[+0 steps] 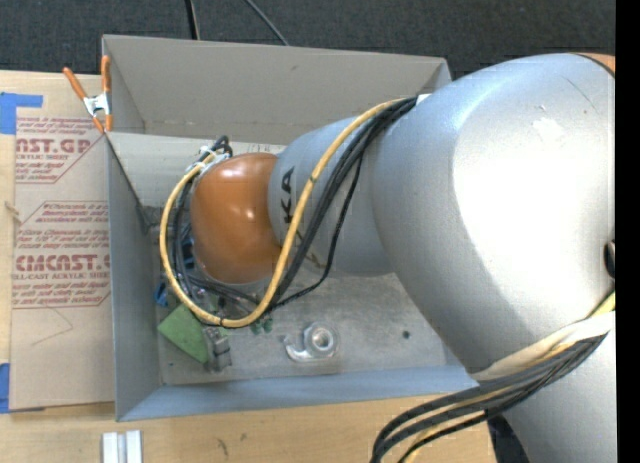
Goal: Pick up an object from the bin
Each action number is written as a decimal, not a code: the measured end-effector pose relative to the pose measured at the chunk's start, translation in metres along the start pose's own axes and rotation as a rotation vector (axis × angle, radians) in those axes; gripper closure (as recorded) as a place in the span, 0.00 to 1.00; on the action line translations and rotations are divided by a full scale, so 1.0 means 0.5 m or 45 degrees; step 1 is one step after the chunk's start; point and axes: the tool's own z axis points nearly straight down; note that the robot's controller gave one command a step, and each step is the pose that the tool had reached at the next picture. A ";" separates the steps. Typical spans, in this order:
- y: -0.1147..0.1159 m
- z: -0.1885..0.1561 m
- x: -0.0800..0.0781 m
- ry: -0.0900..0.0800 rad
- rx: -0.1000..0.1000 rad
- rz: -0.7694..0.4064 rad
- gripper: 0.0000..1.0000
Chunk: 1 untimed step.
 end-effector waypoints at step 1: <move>0.001 -0.009 -0.005 -0.006 0.000 -0.002 1.00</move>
Offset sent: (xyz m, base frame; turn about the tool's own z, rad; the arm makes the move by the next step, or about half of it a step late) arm 0.0000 0.0000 0.0000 0.0000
